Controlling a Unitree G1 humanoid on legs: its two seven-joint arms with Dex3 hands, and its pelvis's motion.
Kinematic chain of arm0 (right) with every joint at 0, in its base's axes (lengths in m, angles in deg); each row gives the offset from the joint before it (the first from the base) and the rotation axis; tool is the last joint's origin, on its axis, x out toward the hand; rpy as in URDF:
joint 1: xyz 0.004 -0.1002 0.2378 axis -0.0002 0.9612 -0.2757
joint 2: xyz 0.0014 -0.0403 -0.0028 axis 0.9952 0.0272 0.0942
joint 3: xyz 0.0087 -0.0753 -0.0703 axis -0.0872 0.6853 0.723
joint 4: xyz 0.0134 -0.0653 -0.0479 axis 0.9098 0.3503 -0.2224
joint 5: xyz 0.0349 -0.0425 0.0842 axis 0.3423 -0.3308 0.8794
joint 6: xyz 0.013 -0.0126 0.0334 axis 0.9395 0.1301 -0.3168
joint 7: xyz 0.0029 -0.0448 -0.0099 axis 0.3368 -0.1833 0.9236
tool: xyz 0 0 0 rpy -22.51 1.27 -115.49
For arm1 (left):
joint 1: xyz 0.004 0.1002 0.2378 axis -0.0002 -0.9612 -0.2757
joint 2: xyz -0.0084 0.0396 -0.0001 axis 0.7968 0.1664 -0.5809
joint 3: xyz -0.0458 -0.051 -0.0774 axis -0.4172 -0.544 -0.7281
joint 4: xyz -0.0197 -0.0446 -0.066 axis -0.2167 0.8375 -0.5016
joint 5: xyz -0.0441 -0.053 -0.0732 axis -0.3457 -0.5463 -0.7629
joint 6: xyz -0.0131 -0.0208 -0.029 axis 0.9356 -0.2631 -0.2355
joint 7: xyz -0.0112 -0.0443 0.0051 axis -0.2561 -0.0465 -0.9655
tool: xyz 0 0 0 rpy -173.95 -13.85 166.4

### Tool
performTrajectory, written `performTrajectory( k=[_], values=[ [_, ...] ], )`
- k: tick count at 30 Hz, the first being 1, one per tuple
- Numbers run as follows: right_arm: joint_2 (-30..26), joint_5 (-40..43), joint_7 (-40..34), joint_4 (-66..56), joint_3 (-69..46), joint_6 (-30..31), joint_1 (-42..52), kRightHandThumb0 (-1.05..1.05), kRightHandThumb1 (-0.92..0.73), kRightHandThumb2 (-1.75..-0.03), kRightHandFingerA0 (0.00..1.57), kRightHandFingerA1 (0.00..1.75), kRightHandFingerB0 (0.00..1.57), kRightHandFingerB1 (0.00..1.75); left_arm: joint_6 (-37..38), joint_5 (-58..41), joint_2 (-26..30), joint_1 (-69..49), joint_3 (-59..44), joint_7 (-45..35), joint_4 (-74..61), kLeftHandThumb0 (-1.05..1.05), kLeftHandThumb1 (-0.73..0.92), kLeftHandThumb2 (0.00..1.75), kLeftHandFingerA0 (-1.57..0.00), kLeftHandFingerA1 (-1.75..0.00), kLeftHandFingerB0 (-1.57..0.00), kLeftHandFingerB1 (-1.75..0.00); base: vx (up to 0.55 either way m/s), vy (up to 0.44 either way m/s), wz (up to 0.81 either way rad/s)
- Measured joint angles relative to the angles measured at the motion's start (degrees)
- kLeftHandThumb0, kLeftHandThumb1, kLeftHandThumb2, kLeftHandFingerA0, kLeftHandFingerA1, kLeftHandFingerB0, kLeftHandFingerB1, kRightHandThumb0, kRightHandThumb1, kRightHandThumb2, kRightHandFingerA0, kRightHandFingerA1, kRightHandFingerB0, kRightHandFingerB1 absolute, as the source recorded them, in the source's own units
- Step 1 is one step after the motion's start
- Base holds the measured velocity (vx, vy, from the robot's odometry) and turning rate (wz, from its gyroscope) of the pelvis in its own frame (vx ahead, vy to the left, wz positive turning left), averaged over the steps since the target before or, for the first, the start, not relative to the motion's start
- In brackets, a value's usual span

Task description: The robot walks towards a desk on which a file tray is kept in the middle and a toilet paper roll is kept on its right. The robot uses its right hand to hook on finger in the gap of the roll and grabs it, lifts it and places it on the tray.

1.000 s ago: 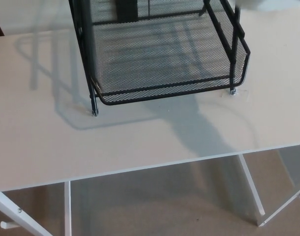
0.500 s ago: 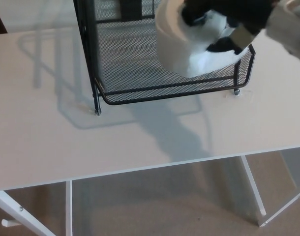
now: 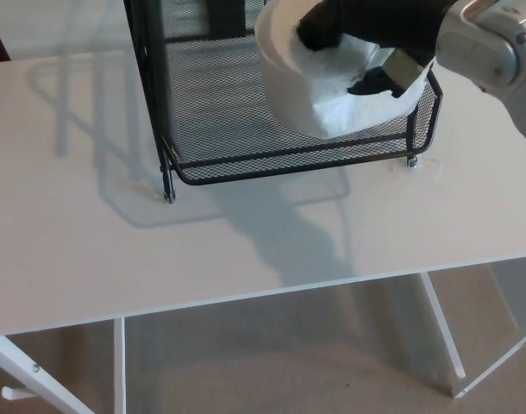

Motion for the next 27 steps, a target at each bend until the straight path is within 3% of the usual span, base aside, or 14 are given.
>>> performTrajectory(
  k=[5,6,7,12,14,15,16,17,18,19,20,22,26,27],
  values=[
    [0.3,0.2,4.1,-0.3,-1.0,2.3,-0.3,-0.41,-0.58,-0.57,0.44,0.84,0.07,0.36,0.0,0.1,0.0,0.0,0.1,0.0,0.0,-0.54,0.58,1.24,-0.19,-0.67,-0.03,-0.62,0.00,0.000,0.00],
    [0.4,0.3,4.9,-0.1,-1.3,2.7,-0.5,-0.42,-0.53,-0.58,0.20,0.56,0.06,0.29,0.0,0.1,0.0,-0.1,0.1,0.0,0.0,-0.57,0.61,1.27,-0.20,-0.70,-0.02,-0.62,0.00,0.000,0.00],
    [0.4,0.6,5.7,0.0,-1.6,3.2,-0.7,-0.50,-0.46,-0.71,0.07,0.48,0.03,0.29,0.0,0.1,0.0,-0.1,0.1,0.0,-0.1,-0.56,0.61,1.27,-0.19,-0.69,-0.02,-0.62,0.00,0.000,0.00],
    [0.4,1.9,9.7,0.8,-3.2,5.6,-2.1,-0.53,-0.49,-0.73,0.08,0.50,0.04,0.28,0.0,0.1,-0.1,-0.1,0.1,0.0,-0.1,-0.54,0.57,1.23,-0.20,-0.68,-0.04,-0.62,0.00,0.000,0.00],
    [0.4,2.4,11.3,1.0,-4.0,6.5,-3.1,-0.50,-0.56,-0.59,0.16,0.46,0.06,0.27,0.0,0.1,-0.1,-0.1,0.1,0.0,-0.1,-0.56,0.58,1.24,-0.19,-0.68,-0.03,-0.62,0.00,0.000,0.00],
    [0.4,2.6,12.1,1.2,-4.4,7.0,-3.7,-0.54,-0.41,-0.79,0.17,0.56,0.00,0.35,0.0,0.1,-0.1,-0.1,0.1,0.0,0.0,-0.53,0.61,1.27,-0.19,-0.68,-0.05,-0.63,0.00,0.000,0.00],
    [0.4,3.0,13.1,1.5,-4.7,7.6,-4.4,-0.54,-0.41,-0.79,0.17,0.56,0.00,0.35,0.0,0.1,-0.1,-0.2,0.1,0.0,-0.1,-0.53,0.61,1.27,-0.19,-0.68,-0.05,-0.63,0.00,0.000,0.00],
    [0.4,3.2,13.9,1.8,-4.9,8.1,-5.2,-0.54,-0.56,-0.59,0.21,0.55,0.03,0.31,0.0,0.1,-0.1,-0.2,0.1,0.0,-0.1,-0.53,0.61,1.26,-0.18,-0.68,-0.05,-0.63,0.00,0.000,0.00],
    [0.5,3.5,14.8,2.2,-5.3,8.7,-6.0,-0.60,-0.44,-0.81,0.24,0.61,0.01,0.35,0.0,0.1,-0.1,-0.3,0.1,0.0,-0.1,-0.52,0.60,1.26,-0.20,-0.68,-0.05,-0.63,0.00,0.000,0.00],
    [0.5,3.7,15.6,2.6,-5.6,9.3,-6.9,-0.60,-0.44,-0.81,0.24,0.61,0.01,0.35,0.0,0.1,-0.1,-0.3,0.1,0.0,-0.1,-0.52,0.60,1.26,-0.20,-0.68,-0.05,-0.63,0.00,0.000,0.00],
    [0.5,3.9,16.4,3.0,-6.0,9.9,-8.0,-0.54,-0.60,-0.58,0.26,0.57,0.02,0.35,0.0,0.1,-0.1,-0.4,0.1,0.0,-0.1,-0.85,0.80,0.92,-0.33,-0.89,-0.14,-0.78,0.00,0.000,0.00],
    [0.5,4.3,17.9,3.6,-6.5,11.1,-9.8,-0.56,-0.47,-0.80,0.16,0.51,0.06,0.45,0.0,0.1,-0.1,-0.5,0.1,0.0,-0.1,-0.81,0.77,0.97,-0.32,-0.98,-0.15,-0.87,0.00,0.000,0.00],
    [0.4,5.7,21.2,4.6,-9.0,13.8,-14.1,-0.55,-0.46,-0.80,0.20,0.51,0.12,0.46,0.0,0.2,-0.1,-1.0,0.1,0.0,-0.3,-0.82,0.79,0.96,-0.38,-0.91,-0.19,-0.81,0.00,0.000,0.00],
    [0.3,6.2,21.7,4.7,-10.0,14.2,-14.9,-0.55,-0.46,-0.79,0.20,0.50,0.13,0.46,0.0,0.2,-0.1,-1.1,0.2,0.0,-0.4,-0.52,0.62,1.27,-0.20,-0.68,-0.06,-0.63,0.00,0.000,0.00]
  ],
)
